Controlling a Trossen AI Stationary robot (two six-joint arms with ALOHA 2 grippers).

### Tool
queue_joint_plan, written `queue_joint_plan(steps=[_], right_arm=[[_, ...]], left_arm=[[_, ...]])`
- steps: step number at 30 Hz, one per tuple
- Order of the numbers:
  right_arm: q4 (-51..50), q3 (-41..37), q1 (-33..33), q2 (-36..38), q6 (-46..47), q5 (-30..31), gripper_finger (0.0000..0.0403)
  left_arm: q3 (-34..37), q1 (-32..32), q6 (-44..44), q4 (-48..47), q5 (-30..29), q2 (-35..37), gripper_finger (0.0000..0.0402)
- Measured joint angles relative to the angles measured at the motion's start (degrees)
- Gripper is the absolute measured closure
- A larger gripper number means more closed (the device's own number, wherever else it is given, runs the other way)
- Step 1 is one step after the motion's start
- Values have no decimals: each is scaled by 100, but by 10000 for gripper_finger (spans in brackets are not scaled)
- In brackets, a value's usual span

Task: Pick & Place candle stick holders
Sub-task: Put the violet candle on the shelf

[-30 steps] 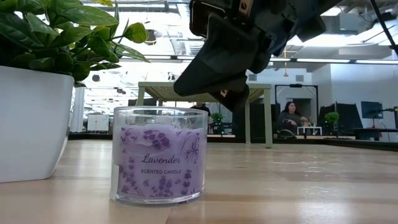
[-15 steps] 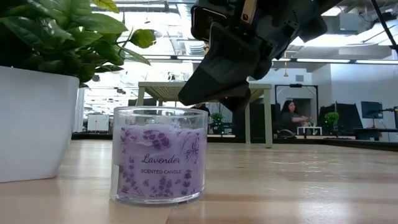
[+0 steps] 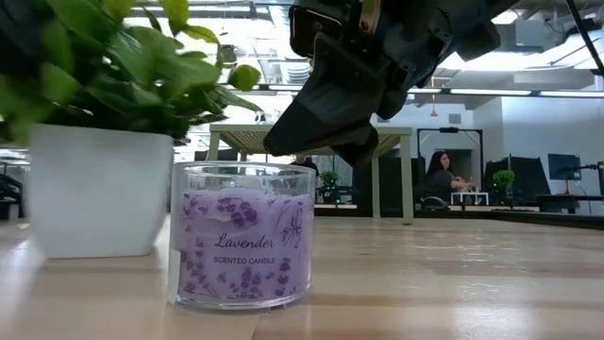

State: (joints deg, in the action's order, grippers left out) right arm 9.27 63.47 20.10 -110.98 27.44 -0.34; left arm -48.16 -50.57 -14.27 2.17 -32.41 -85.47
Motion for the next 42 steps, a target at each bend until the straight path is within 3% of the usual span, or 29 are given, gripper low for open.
queue_joint_plan(steps=[5, 13, 19, 31, 34, 39, 42], right_arm=[[-251, -2, 26, 203, 0, 335, 403], [-1527, 1, 329, 1047, 88, 1315, 403], [-2085, 1, 606, 1364, 304, 1873, 403], [-2218, 1, 734, 1226, 610, 2167, 403], [-2310, -1, 746, 1222, 608, 2184, 403], [-2734, -1, 743, 1222, 711, 2196, 403], [-2929, -3, 737, 1222, 756, 2258, 403]], left_arm=[[69, 269, 6, -123, -2, 3, 398], [379, 747, 63, -143, -99, 4, 398], [465, 1143, 669, -140, -385, 8, 398], [527, 1834, 1810, -181, -874, 1089, 398], [636, 1888, 1772, -209, -461, 1355, 396], [758, 1721, 1081, -185, 814, 1648, 395], [758, 1444, 949, -174, 934, 1655, 397]])
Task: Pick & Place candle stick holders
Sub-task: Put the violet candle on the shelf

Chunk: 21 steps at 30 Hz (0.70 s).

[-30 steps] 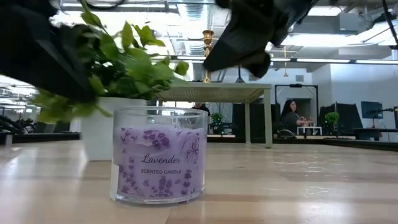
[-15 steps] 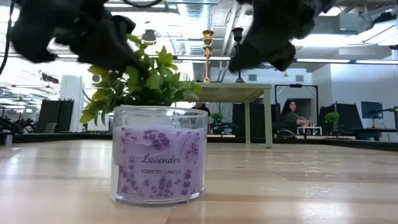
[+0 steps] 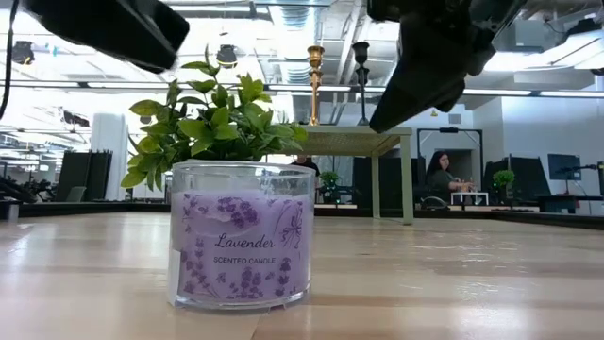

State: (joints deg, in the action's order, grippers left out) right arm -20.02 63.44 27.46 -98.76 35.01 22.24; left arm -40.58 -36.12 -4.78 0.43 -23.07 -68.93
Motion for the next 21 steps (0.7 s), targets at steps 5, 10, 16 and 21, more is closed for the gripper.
queue_joint_plan(steps=[5, 10, 16, 21], right_arm=[[-101, 2, -53, 0, -13, 45, 403], [-99, 2, -180, 0, -111, 124, 403], [-362, 2, -296, 0, -342, 385, 403], [-720, 2, -293, -2, -350, 608, 403]], left_arm=[[0, -467, -494, 206, 2, -7, 397], [-16, -625, -945, 887, -117, -292, 398], [-173, -622, -954, 856, -350, -989, 398], [-313, -587, -356, 922, 121, -1486, 398]])
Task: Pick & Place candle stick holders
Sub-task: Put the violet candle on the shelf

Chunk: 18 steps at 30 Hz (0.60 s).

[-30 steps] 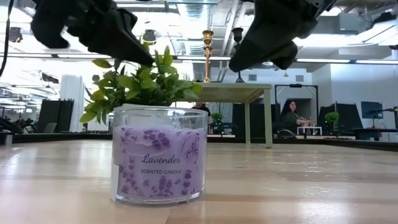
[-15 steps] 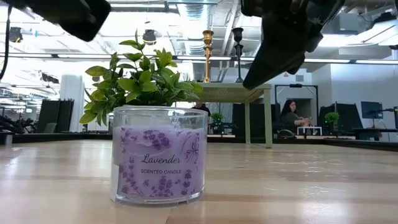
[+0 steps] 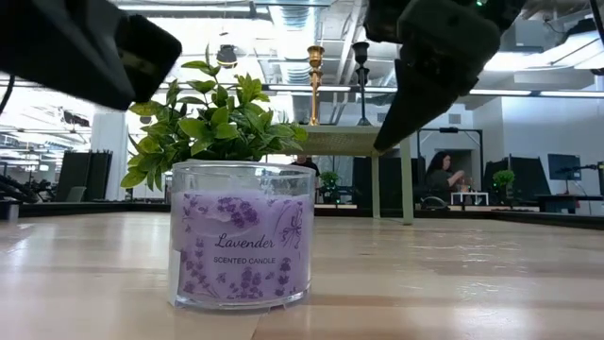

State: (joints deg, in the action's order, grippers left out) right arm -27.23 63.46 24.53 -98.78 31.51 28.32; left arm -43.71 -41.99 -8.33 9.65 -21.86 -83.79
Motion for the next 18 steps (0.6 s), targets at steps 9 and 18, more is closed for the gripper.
queue_joint_plan(steps=[9, 18], right_arm=[[-46, 0, 16, 0, 48, 164, 403], [-807, -13, 147, -1, -34, 893, 403]], left_arm=[[-168, 440, -751, 433, 266, -136, 391], [-168, 744, -1501, 530, 446, 79, 396]])
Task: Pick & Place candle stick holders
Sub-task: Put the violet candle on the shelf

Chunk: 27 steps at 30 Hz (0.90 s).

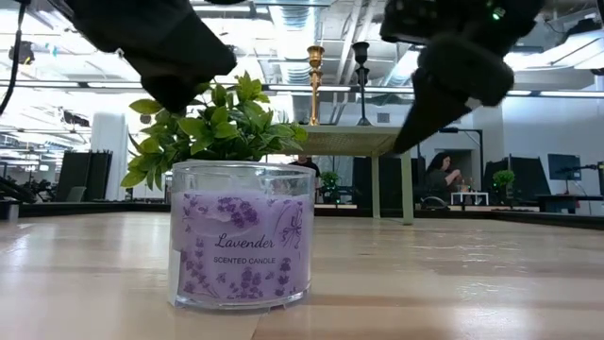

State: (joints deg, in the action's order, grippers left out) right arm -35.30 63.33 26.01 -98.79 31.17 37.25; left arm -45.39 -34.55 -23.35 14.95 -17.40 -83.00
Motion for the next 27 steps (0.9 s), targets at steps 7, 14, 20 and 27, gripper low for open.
queue_joint_plan(steps=[7, 14, 20, 27], right_arm=[[447, -818, -178, 204, -118, -401, 403], [2401, -2100, -335, 1165, -1202, -1207, 403], [4140, -3300, -586, 2539, -2213, -2174, 403], [5236, -4312, -866, 3768, -2461, -2529, 403]], left_arm=[[-112, -192, -228, -4, -975, 2, 398], [-223, -489, -147, -7, -1803, 2, 399], [-538, -524, -392, -42, -2161, -368, 399], [-1935, -535, -1182, -1395, -2024, -1154, 399]])
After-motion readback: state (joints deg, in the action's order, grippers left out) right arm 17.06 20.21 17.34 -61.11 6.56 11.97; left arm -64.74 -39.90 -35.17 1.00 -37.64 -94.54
